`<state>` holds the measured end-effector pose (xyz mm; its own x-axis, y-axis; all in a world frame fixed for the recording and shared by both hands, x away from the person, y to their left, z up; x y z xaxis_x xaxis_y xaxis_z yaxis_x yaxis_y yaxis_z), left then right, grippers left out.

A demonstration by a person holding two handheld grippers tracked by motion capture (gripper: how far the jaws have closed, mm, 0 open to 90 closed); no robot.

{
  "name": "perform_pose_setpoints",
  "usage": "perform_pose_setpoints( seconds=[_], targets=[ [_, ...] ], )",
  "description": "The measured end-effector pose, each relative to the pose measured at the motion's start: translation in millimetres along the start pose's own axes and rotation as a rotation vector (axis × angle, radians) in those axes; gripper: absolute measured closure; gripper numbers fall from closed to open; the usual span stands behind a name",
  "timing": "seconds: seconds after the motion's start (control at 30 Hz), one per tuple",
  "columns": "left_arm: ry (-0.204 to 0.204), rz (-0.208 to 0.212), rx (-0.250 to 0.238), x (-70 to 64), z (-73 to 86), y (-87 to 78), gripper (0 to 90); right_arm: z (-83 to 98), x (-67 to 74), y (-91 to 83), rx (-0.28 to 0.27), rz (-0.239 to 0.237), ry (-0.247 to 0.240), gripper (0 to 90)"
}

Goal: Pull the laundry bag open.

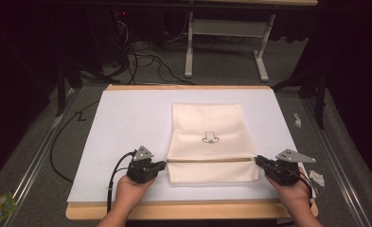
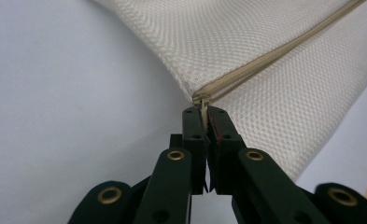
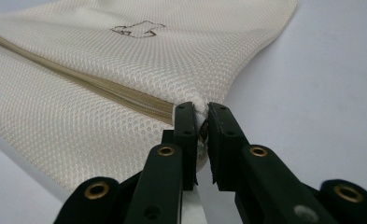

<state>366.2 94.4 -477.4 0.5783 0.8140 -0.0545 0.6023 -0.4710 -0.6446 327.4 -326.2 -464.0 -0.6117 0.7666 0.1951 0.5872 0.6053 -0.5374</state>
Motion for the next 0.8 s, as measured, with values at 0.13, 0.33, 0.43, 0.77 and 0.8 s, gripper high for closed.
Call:
perform_pose_setpoints(
  seconds=[0.13, 0.33, 0.43, 0.77, 0.8],
  targets=[
    [0.017, 0.001, -0.012, -0.8, 0.6, 1.6, 86.7, 3.6, -3.3, 0.7, 0.008, -0.006, 0.005, 81.4],
    [-0.032, -0.019, -0.051, 11.3, -1.2, -2.2, 66.5, 4.8, -4.9, -0.8, -0.004, -0.037, 0.001, 67.4],
    [-0.078, -0.088, -0.113, 24.5, -2.7, -11.9, 56.6, 0.1, -7.3, -7.5, -0.044, -0.028, -0.009, 47.3],
    [-0.121, -0.346, -0.252, 79.2, -6.9, -55.4, 21.1, 4.3, -49.7, -52.9, -0.123, 0.187, 0.024, 16.7],
    [-0.127, -0.355, -0.246, 82.2, -5.5, -56.1, 15.6, 7.5, -54.2, -59.3, -0.134, 0.214, 0.038, 15.2]
  ],
)
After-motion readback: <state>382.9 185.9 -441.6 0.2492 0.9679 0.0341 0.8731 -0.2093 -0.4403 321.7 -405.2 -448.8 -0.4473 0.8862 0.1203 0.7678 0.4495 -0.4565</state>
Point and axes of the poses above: each handheld gripper's, and its own axes: y roughly forward along the jaws, z roughly out of its underside, x roughly to its left, the point moved 3 cm from there along y, roughly forward along the jaws, and after that the axes turned 14 degrees about -z, right-handed, at the moved point
